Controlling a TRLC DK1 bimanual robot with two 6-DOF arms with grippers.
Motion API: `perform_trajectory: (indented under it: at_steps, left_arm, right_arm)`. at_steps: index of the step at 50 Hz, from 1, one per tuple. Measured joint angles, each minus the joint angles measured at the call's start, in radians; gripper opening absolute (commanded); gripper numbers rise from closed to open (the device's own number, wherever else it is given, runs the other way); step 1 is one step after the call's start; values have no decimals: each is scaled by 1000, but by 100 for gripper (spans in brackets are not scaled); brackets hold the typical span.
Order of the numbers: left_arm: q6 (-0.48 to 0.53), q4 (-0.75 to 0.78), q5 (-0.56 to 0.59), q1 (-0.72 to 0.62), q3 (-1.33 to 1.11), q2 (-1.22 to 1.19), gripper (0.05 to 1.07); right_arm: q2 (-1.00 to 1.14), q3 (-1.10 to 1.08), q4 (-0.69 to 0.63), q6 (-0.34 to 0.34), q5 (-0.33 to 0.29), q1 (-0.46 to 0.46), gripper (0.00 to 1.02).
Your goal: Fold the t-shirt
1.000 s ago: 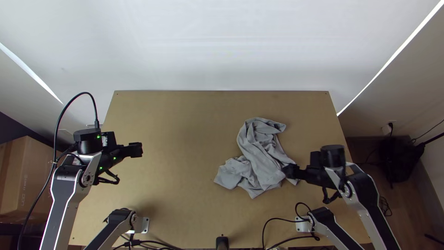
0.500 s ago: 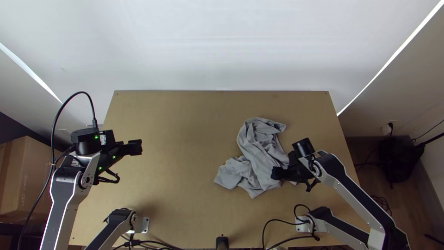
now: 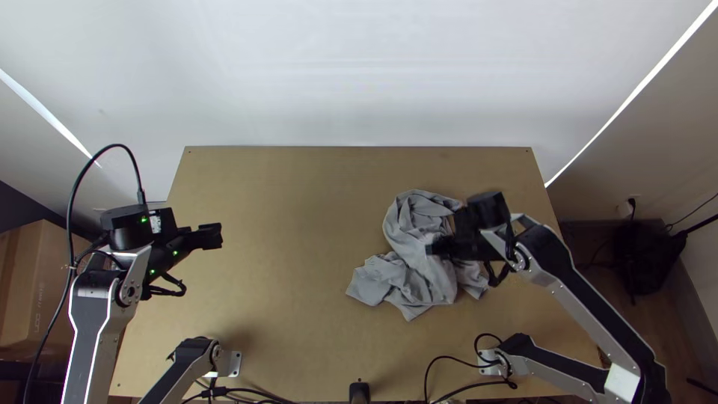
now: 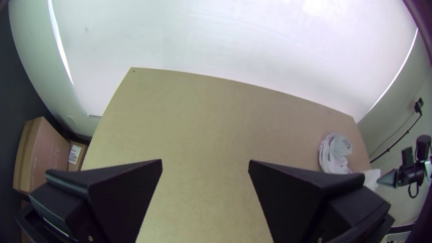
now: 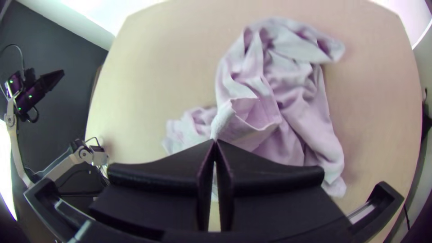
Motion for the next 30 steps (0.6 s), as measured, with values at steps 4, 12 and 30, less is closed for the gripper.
perform_trajectory:
  at_steps: [4,12,30]
  left_arm:
    - [0,0,0,0,16,0,103]
    - [7,-6,0,-4,47,3,103]
    - [7,-8,0,-5,130,29,103]
  right_arm:
    - [69,113,6,-13,19,12,2]
    - [253,294,48,-57,61,26,2]
    - [711,912,154,-94,120,103,2]
